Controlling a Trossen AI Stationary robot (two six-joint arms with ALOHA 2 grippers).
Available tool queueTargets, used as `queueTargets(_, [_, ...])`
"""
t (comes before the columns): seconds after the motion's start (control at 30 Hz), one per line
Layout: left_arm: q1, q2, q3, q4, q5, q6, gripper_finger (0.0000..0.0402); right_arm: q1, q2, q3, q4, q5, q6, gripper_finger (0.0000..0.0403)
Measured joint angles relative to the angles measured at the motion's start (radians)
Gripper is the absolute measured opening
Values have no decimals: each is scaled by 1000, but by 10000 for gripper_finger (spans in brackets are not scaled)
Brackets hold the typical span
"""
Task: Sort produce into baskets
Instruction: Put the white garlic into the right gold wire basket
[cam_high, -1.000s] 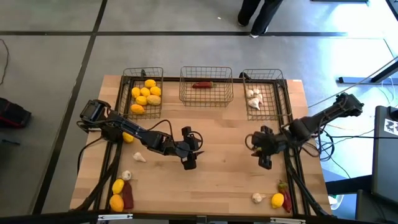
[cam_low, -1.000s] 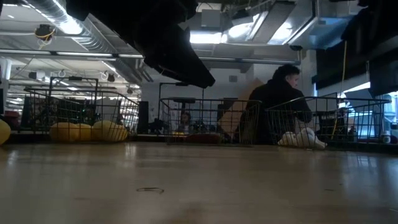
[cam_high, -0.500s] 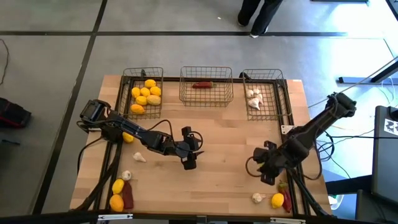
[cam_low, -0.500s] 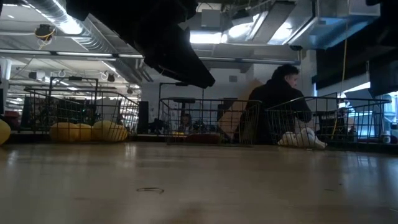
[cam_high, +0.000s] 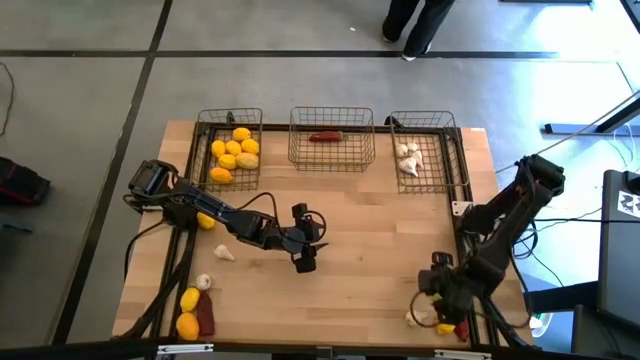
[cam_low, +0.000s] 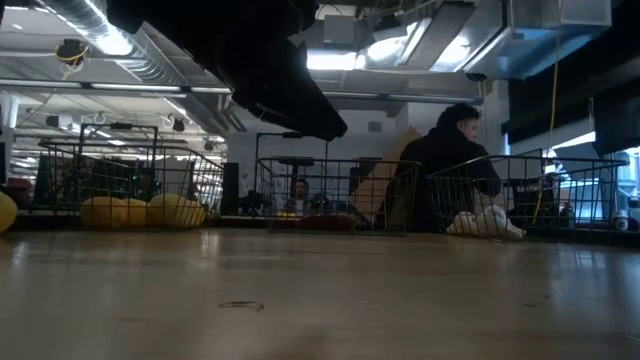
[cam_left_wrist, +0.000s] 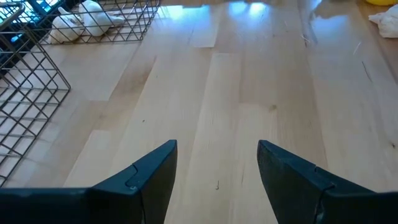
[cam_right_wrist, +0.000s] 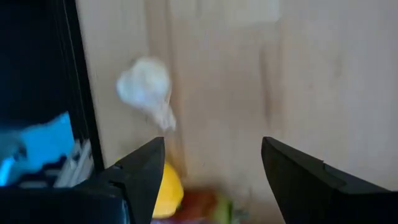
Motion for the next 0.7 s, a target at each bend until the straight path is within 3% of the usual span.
queueTargets(0.23, [0,0,0,5,0,0,219,97,107,0,73,46,0,245])
queueTargets(0.7, [0,0,0,6,0,0,219,101,306,0,268,45,-63,206])
